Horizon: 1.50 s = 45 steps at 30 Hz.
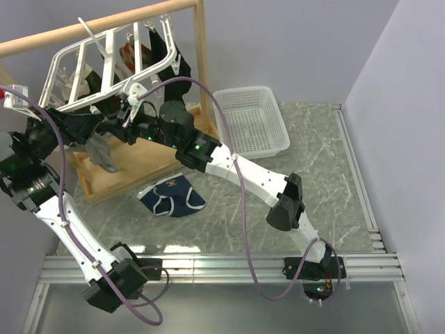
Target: Clip the underwear to the hanger
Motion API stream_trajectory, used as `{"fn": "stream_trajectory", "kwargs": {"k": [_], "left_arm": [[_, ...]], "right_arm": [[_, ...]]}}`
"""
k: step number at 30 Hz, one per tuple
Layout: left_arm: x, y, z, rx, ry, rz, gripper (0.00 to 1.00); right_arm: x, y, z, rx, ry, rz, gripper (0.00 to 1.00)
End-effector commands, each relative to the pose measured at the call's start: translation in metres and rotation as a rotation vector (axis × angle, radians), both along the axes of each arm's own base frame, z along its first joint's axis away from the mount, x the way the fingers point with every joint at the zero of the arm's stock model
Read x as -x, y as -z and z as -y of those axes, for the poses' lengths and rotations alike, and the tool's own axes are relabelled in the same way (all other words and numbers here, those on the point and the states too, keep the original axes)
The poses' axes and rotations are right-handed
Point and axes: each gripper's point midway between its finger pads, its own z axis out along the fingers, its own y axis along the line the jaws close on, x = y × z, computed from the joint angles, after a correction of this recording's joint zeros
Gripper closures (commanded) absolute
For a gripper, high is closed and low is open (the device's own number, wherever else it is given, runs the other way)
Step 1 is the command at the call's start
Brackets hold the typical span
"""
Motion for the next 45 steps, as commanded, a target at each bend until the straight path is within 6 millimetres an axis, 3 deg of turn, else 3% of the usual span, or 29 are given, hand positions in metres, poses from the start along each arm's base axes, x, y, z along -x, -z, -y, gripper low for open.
{"fn": "stream_trajectory", "kwargs": {"k": [1,5,10,13,14,17,19,20,21,22,23,24,26,27,29,31,32,38,41,45], "left_arm": [[-0.003,-0.018,0.004,-0.038,0.000,0.088,0.32],[-0.006,-0.022,0.008,-0.029,0.013,0.099,0.38],[-0.008,-0.022,0.009,-0.027,0.013,0.102,0.55],[-0.008,-0.021,0.009,-0.031,0.015,0.100,0.75],[-0.008,-0.021,0.009,-0.036,0.015,0.101,0.87],[-0.009,-0.020,0.008,-0.033,0.012,0.092,1.00],[-0.008,-0.020,0.009,-0.035,0.014,0.089,1.00],[-0.008,-0.020,0.009,-0.039,0.014,0.090,1.00],[-0.009,-0.020,0.008,-0.039,0.012,0.090,1.00],[-0.009,-0.021,0.008,-0.039,0.011,0.090,1.00],[-0.008,-0.020,0.008,-0.043,0.013,0.090,1.00],[-0.008,-0.023,0.008,-0.048,0.010,0.095,1.00],[-0.008,-0.023,0.009,-0.053,0.010,0.095,1.00],[-0.007,-0.023,0.009,-0.054,0.014,0.094,1.00],[-0.007,-0.024,0.010,-0.053,0.014,0.097,1.00],[-0.006,-0.023,0.010,-0.052,0.017,0.096,1.00],[-0.007,-0.023,0.010,-0.056,0.015,0.098,1.00],[-0.007,-0.021,0.010,-0.041,0.020,0.088,1.00],[-0.007,-0.023,0.010,-0.040,0.017,0.089,1.00],[-0.006,-0.022,0.010,-0.044,0.017,0.087,1.00]], "right_arm": [[0.032,-0.044,0.015,-0.067,-0.094,0.040,1.00],[0.033,-0.043,0.014,-0.067,-0.097,0.040,1.00],[0.033,-0.046,0.016,-0.071,-0.098,0.043,1.00],[0.033,-0.045,0.015,-0.069,-0.099,0.043,1.00],[0.033,-0.043,0.015,-0.065,-0.098,0.040,1.00],[0.033,-0.040,0.015,-0.058,-0.092,0.034,0.99],[0.030,-0.042,0.020,-0.058,-0.073,0.029,0.78],[0.027,-0.030,0.018,-0.034,-0.068,0.015,0.69],[0.028,-0.036,0.026,-0.042,-0.062,0.019,0.55],[0.026,-0.036,0.030,-0.045,-0.055,0.025,0.49],[0.022,-0.014,0.030,0.001,-0.046,0.014,0.44],[0.018,-0.019,0.042,0.002,-0.031,0.028,0.40],[0.013,0.016,0.047,0.108,-0.027,0.027,0.39],[0.012,0.020,0.055,0.130,-0.024,0.035,0.39],[0.013,0.067,0.061,0.261,-0.043,0.062,0.40],[0.020,0.098,0.070,0.364,-0.040,0.098,0.41],[0.023,0.127,0.074,0.431,-0.045,0.080,0.41],[0.040,0.236,0.082,0.701,-0.038,-0.005,0.44],[0.034,0.269,0.075,0.765,-0.003,-0.020,0.45],[0.020,0.299,0.062,0.818,0.034,-0.048,0.49]]}}
